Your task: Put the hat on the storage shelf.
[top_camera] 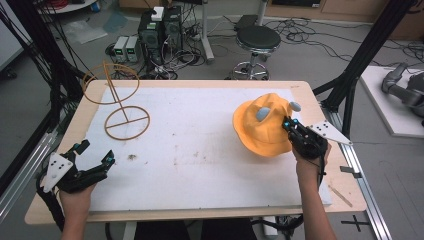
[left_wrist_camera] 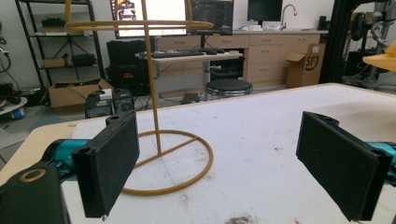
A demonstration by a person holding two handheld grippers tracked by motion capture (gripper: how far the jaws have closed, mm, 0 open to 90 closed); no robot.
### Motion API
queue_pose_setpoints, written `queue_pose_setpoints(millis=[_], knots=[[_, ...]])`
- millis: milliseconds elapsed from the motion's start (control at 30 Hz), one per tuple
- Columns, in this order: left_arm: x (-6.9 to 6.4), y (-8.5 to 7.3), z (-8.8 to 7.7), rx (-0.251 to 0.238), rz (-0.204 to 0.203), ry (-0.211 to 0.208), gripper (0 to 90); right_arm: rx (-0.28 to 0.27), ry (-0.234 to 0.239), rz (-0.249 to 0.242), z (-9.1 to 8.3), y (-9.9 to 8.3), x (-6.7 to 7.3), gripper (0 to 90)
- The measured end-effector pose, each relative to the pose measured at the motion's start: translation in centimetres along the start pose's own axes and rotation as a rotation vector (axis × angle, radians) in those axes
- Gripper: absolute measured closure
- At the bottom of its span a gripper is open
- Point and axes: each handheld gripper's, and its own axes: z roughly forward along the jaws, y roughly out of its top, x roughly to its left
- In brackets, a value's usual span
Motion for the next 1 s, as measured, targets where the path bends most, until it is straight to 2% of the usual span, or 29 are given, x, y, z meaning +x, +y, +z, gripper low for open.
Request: queue_pose_setpoints(millis=[467,633,767,833,1000], knots=[[-0.3,0.2,0.1,-0.006,0.004,-0.012,13.7,-0.080,0.050,0.004,1.6,3.6,2.8,88.9],[-0.5,0.3,0.2,-0.005,0.021,-0.022,13.7,-0.105,0.073,-0.005,2.3,4.9,4.1,88.9],[-0.6,0.4,0.2,-0.010,0.028,-0.031,13.3,-0.124,0.093,-0.013,3.3,6.3,5.6,88.9],[-0.7,0.4,0.3,-0.011,0.024,-0.034,13.3,-0.127,0.097,-0.013,3.5,6.5,5.9,88.9],[-0.6,0.4,0.3,-0.019,0.018,-0.035,12.7,-0.145,0.127,-0.028,4.9,8.3,8.1,88.9]])
